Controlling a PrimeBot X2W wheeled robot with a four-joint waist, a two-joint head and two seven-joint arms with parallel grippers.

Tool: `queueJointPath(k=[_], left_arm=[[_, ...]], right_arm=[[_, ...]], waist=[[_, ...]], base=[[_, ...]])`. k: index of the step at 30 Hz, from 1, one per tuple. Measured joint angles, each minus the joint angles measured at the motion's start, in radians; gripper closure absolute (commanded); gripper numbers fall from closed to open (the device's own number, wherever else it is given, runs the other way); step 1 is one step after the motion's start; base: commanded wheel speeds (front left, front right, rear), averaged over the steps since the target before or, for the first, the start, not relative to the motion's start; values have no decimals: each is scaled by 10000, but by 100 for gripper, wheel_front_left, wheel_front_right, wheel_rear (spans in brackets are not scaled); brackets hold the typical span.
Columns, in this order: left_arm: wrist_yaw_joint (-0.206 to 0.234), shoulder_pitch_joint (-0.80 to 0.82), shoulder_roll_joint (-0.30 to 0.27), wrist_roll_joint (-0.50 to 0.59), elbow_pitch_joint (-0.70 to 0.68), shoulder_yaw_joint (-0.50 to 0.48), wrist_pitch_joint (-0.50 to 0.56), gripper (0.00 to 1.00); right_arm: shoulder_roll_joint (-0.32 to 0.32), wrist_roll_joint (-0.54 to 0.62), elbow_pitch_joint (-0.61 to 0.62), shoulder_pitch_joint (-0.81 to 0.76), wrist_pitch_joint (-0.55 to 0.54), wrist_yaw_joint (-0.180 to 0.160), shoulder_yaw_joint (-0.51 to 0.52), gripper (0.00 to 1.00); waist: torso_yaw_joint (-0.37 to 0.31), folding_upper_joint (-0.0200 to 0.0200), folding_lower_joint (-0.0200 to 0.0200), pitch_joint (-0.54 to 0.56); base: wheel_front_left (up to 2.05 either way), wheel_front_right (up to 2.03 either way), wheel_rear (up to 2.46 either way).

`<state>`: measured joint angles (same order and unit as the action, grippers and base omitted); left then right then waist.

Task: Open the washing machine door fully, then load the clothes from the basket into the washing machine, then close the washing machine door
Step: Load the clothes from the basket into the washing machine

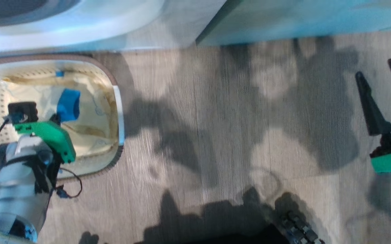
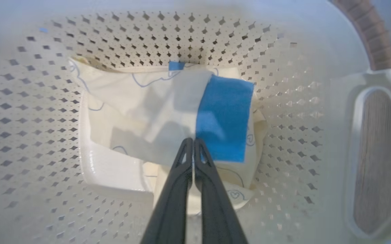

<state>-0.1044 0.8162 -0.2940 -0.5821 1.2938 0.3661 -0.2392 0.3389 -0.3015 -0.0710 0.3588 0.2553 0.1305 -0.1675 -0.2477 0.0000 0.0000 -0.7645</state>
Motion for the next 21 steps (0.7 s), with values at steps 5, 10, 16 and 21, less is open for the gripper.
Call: queueJointPath(k=[5,10,16,21], left_arm=[[-174,-503,-50,-31,-418,-107,-92,100],[-249,-1169,-58,33,-1478,-568,-119,100],[-251,-2268,42,577,-2568,-1103,-119,100],[-251,-3150,257,988,-3638,-1494,-117,100]], right_arm=[[-203,-84,-332,-2,0,0,-347,0],[-410,-163,-608,-84,0,0,-523,0],[-644,-255,-874,-631,0,0,-604,0],[-744,-343,-1066,-1174,-2,0,-631,0]], waist=[[120,0,-1,949],[266,0,-1,1760],[534,0,-1,2801],[777,1,-1,3707]], base=[[0,0,0],[0,0,0],[0,0,0],[0,0,0]])
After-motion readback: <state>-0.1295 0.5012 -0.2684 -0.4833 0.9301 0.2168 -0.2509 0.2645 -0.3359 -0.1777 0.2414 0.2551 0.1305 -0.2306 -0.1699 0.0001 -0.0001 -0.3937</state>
